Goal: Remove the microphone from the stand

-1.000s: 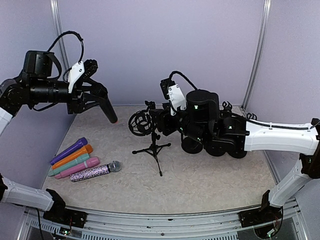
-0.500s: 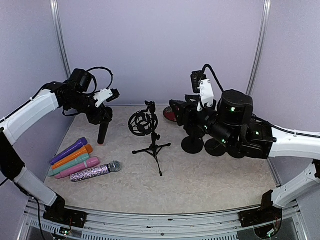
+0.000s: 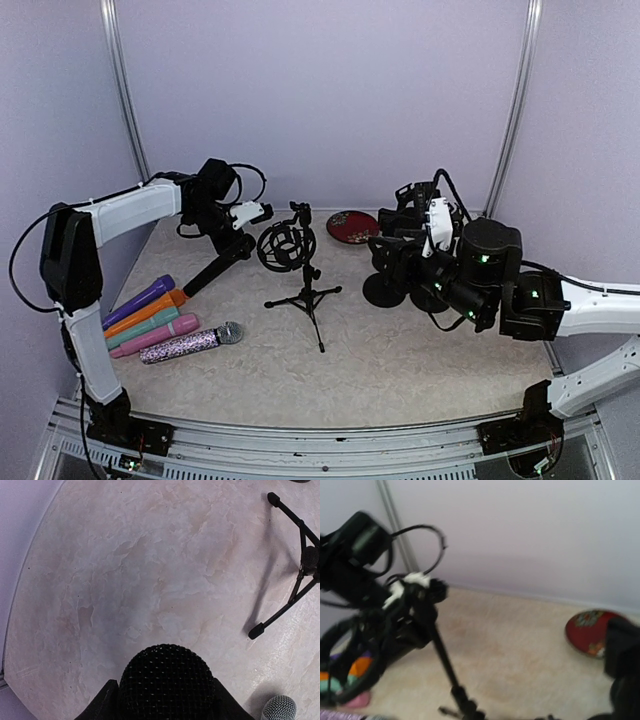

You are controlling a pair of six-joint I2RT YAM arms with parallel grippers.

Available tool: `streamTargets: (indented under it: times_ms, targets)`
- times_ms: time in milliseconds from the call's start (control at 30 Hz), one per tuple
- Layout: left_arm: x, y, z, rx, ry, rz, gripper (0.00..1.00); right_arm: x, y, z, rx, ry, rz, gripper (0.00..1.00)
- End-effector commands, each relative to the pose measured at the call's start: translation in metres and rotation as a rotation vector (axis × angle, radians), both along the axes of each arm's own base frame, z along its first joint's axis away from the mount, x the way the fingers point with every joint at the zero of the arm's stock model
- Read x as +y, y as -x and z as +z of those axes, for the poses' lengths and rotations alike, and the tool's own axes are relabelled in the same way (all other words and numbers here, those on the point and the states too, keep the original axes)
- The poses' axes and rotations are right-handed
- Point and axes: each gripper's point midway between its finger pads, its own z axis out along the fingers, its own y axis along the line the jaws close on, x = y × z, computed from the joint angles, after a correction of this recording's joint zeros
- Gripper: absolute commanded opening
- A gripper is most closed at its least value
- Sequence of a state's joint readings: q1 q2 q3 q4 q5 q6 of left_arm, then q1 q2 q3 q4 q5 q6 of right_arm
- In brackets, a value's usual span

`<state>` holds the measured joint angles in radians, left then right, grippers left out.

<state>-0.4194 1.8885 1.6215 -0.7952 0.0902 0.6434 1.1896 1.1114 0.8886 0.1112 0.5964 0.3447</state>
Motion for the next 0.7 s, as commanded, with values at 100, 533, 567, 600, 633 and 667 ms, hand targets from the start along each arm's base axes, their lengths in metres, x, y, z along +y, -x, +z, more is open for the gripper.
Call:
streamTargets:
  times_ms: [100, 533, 567, 600, 633, 667]
  targets:
    - [-0.013, -0.021, -0.028, 0.02, -0.014, 0.028, 0.0, 0.032, 0.014, -0.053, 0.192, -0.014, 0.17, 0.52]
    - [-0.023, -0.024, -0.095, 0.107, -0.062, 0.064, 0.1, 0.057, 0.001, -0.108, 0.363, -0.045, 0.256, 0.49]
    - [-0.024, -0.022, -0.099, 0.118, -0.062, 0.066, 0.14, 0.058, 0.0, -0.112, 0.376, -0.051, 0.267, 0.49]
    - [-0.024, -0.021, -0.104, 0.126, -0.063, 0.068, 0.18, 0.059, -0.002, -0.115, 0.39, -0.06, 0.276, 0.5]
    - [-0.024, -0.019, -0.108, 0.134, -0.066, 0.068, 0.2, 0.061, -0.003, -0.119, 0.408, -0.067, 0.286, 0.5]
    - [-0.023, -0.019, -0.112, 0.139, -0.069, 0.072, 0.28, 0.06, -0.008, -0.122, 0.42, -0.078, 0.278, 0.5]
